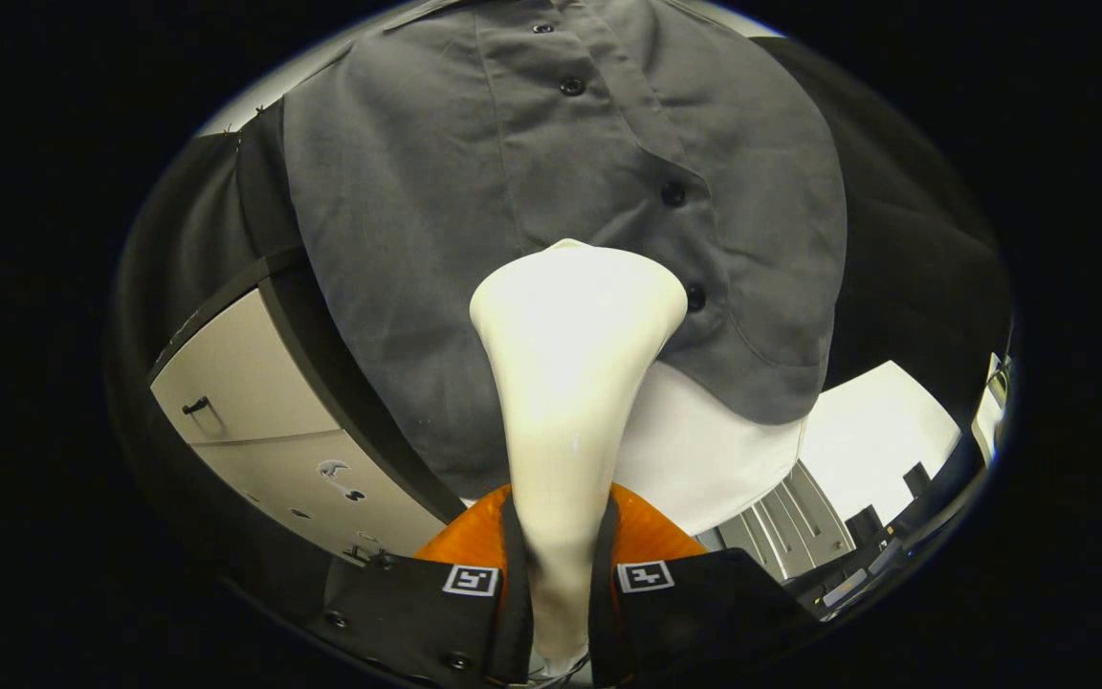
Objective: Iron the clothes twice with a garment steamer, once on the left side and once on the right side.
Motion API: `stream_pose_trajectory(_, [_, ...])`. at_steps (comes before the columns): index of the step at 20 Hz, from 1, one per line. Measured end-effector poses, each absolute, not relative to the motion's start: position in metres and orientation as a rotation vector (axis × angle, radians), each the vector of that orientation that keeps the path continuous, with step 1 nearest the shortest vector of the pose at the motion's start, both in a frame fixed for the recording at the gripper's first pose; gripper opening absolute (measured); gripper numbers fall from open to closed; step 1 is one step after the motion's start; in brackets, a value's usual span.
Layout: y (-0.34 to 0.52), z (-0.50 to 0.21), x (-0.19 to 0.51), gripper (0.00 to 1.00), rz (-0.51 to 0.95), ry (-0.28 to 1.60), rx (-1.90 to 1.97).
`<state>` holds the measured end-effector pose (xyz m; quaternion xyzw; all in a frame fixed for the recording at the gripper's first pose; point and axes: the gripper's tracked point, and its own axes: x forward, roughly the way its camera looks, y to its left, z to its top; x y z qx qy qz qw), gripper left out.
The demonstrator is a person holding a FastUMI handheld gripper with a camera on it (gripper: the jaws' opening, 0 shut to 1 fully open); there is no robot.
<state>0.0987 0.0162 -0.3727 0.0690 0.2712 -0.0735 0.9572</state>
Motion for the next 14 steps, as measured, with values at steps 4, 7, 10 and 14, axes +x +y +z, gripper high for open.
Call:
stream_pose_trajectory(4, [0.013,-0.388,0.081,0.31,-0.176,0.592,0.156])
stream_pose_trajectory(7, [0.013,-0.375,0.071,0.31,-0.180,0.578,0.158])
stream_pose_trajectory(10, [0.014,-0.347,0.061,0.31,-0.188,0.541,0.161])
stream_pose_trajectory(14, [0.007,-0.296,0.047,0.31,-0.203,0.480,0.170])
